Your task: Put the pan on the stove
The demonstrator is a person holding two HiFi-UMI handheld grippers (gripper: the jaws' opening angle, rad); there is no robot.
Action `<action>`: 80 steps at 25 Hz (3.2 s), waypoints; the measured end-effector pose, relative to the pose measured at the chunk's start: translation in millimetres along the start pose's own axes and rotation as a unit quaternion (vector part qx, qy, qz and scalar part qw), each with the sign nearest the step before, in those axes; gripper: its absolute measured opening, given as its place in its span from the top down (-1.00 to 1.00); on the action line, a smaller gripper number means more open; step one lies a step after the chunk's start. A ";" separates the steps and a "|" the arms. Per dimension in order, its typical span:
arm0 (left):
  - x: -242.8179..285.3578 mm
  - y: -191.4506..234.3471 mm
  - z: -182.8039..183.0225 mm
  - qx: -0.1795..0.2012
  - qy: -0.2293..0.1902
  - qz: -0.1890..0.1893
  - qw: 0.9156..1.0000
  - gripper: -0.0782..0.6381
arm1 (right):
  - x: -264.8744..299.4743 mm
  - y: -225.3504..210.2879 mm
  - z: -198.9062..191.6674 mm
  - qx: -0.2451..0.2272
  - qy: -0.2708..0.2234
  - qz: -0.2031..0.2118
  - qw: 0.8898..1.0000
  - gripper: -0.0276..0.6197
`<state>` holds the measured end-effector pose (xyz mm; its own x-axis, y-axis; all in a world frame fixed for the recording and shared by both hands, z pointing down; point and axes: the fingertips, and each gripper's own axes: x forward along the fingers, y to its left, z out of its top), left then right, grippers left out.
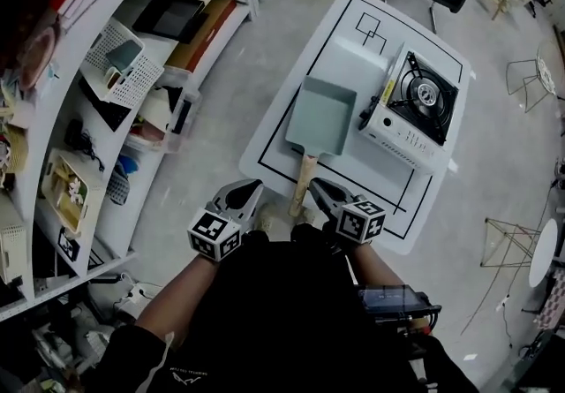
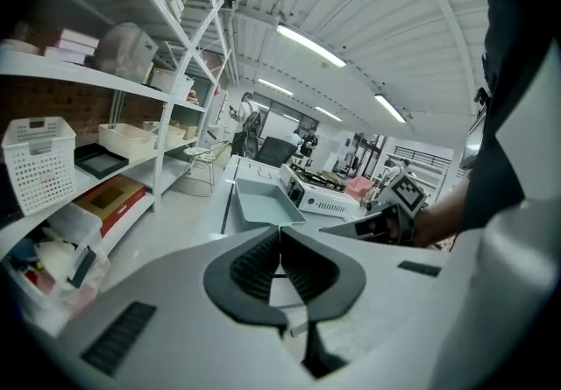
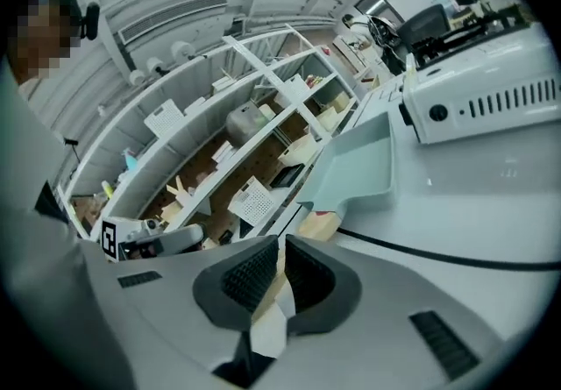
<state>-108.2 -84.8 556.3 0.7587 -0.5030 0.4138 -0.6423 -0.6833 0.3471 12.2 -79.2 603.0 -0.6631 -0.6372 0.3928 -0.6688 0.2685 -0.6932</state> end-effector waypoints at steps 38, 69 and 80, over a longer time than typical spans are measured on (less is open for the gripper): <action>-6.7 -27.1 -46.5 -0.074 0.011 0.073 0.995 0.75 | 60.2 -11.3 -9.2 0.296 0.054 0.149 0.942 0.47; -3.4 -25.4 -22.9 -0.047 0.015 0.043 0.998 0.75 | 33.3 -4.6 -3.4 0.332 0.015 0.179 0.926 0.51; -6.3 -23.1 -21.1 -0.042 0.011 0.050 0.998 0.75 | 31.4 10.1 14.2 0.309 0.011 0.206 0.928 0.51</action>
<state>-100.4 -54.6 563.4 0.6879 -0.5550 0.4678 -0.7228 -0.5829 0.3713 -10.6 -106.7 599.7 -0.8311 -0.5555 0.0254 -0.0407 0.0152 -0.9991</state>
